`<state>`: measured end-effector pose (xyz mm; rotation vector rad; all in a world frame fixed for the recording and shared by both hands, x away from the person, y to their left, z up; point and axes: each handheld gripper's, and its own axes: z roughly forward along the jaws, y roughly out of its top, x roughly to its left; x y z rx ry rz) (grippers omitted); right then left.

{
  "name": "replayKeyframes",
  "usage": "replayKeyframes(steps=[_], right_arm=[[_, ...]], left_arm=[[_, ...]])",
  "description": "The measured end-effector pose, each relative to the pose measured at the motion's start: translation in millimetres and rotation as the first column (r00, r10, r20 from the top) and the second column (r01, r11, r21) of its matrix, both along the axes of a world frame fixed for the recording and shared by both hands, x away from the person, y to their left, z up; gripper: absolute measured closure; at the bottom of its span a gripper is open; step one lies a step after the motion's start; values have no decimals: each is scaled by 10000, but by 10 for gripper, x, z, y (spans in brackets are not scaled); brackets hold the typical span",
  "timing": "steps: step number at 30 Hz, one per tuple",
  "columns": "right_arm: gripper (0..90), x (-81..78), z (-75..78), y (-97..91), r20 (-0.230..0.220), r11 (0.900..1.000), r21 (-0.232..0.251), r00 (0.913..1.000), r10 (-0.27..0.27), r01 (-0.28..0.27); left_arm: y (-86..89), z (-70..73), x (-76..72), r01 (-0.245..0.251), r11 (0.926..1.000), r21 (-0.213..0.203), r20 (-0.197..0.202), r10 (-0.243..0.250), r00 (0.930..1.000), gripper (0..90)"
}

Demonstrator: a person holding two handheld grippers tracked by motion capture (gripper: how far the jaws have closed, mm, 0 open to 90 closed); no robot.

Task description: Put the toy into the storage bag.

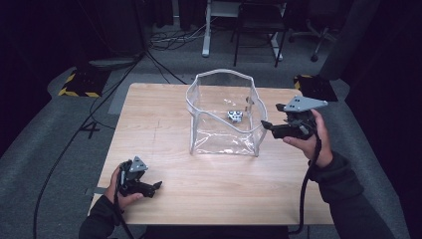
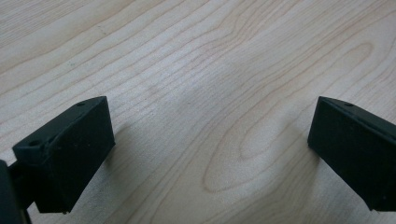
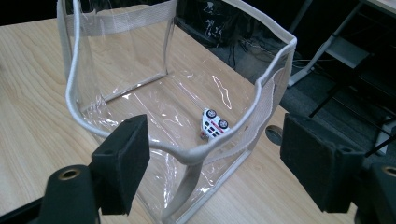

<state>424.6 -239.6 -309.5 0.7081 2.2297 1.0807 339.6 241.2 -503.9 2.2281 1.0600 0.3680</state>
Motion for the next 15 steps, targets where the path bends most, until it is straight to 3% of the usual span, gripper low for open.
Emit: replayKeyframes(steps=[15], right_arm=[[250,-74,-141,-161,-42,9999,23,9999,-157,157]], left_arm=[[0,0,0,1,10000,1,-1,-1,10000,6]])
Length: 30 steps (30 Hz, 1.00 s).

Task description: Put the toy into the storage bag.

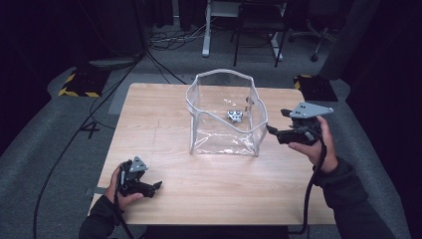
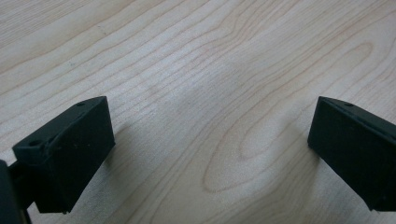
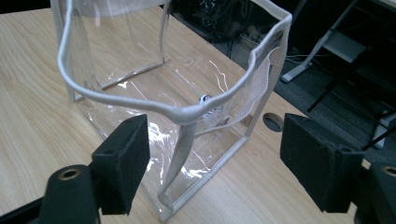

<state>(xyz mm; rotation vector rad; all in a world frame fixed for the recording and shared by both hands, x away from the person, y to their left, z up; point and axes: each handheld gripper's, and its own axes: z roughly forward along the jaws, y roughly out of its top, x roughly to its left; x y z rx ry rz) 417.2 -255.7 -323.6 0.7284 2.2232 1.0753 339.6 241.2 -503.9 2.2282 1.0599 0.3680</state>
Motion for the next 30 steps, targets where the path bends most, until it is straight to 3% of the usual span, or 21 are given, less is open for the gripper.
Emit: replayKeyframes(steps=[12,30], right_arm=[[254,-11,-202,-106,-426,9996,-73,9988,-259,256],[255,-34,-519,-260,-689,9982,-408,9965,-469,442]], left_arm=[[1,0,1,29,10000,3,-4,-29,10000,6],[0,0,0,0,10000,1,1,0,10000,6]])
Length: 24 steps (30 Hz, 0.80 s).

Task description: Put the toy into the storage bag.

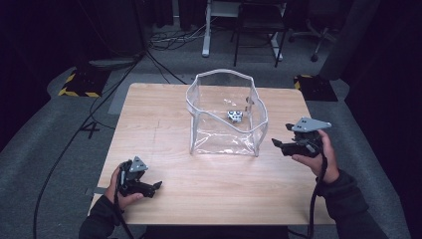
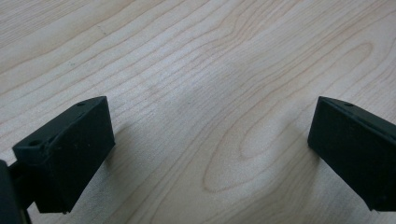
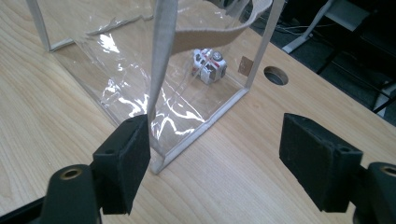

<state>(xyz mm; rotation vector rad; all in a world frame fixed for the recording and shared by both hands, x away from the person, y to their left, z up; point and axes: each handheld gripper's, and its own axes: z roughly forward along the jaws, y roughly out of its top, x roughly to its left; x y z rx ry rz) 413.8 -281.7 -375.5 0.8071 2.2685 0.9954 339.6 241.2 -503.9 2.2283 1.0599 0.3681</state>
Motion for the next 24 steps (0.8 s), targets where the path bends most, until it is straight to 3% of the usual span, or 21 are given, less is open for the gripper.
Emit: replayKeyframes(steps=[9,13,16,24], right_arm=[[255,-23,-141,-39,-244,9994,-325,9996,-114,106],[255,-34,-204,-59,-151,9983,-574,9999,-51,42],[258,-59,-257,-57,-347,9991,-424,9994,-83,69],[257,-109,-417,-105,-499,9970,-775,9987,-34,-5]], left_arm=[[0,0,0,1,10000,1,1,-1,10000,6],[0,0,0,0,10000,3,1,0,10000,6],[0,0,0,1,10000,0,1,-1,10000,6],[0,0,0,2,10000,5,1,-2,10000,6]])
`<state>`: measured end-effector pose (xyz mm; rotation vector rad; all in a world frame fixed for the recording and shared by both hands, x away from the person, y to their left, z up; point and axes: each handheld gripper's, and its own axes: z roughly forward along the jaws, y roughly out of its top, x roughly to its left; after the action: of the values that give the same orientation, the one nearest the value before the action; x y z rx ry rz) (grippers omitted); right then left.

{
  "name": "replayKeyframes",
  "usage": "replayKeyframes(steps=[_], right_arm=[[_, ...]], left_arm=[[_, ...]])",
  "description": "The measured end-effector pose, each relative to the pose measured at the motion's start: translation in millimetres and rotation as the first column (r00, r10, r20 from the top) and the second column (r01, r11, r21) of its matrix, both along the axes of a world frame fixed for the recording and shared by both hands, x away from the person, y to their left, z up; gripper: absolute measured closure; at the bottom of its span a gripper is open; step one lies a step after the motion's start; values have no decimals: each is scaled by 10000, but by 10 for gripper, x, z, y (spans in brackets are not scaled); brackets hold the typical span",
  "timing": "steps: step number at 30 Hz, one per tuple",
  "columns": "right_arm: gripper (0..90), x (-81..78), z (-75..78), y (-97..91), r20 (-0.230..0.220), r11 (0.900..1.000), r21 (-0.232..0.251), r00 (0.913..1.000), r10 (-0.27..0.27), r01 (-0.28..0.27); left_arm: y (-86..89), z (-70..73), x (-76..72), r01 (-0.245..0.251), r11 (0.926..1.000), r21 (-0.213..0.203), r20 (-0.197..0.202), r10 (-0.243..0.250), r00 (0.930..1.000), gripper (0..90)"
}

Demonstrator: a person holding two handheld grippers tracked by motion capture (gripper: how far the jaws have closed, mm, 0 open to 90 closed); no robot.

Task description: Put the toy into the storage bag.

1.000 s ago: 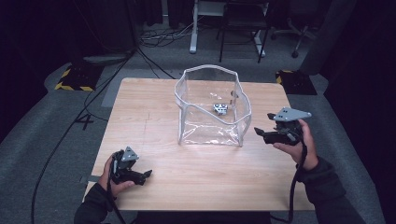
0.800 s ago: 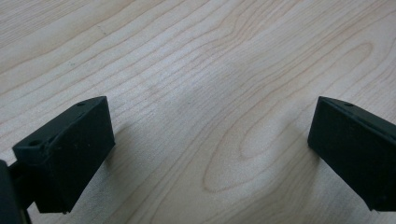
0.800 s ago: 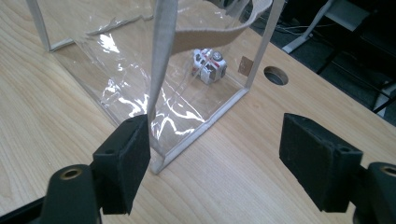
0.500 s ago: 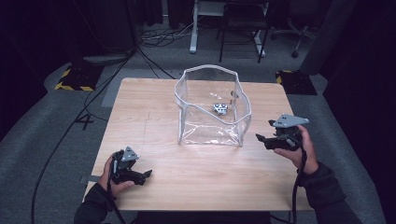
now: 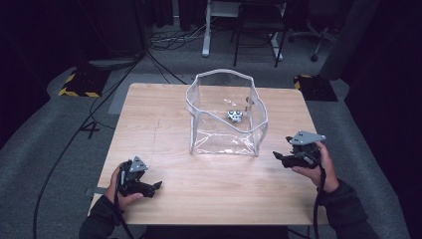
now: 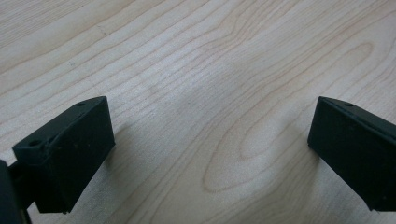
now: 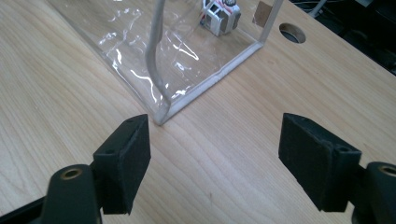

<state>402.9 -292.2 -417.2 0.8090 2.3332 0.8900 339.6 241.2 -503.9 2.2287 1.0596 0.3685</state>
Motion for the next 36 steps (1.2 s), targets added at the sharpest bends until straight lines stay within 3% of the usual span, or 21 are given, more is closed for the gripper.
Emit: replayKeyframes(steps=[11,22,24,31,36], right_arm=[[262,-98,-186,-62,-338,9997,-155,9992,-192,187],[262,-209,-394,-219,-654,9994,8,9972,-353,354],[265,-232,-441,-262,-810,9981,305,9954,-509,535],[267,-276,-548,-418,-1037,9956,482,9917,-756,809],[283,-335,-608,-515,-882,9915,878,9922,-881,959]], left_arm=[[0,0,0,-1,10000,-2,0,1,10000,6],[0,0,0,0,10000,-3,-2,0,10000,6],[0,0,0,-2,10000,-3,-3,2,10000,6],[-3,-4,-1,-34,10000,-18,46,34,10000,6],[-2,-4,0,-33,10000,-13,46,33,10000,5]])
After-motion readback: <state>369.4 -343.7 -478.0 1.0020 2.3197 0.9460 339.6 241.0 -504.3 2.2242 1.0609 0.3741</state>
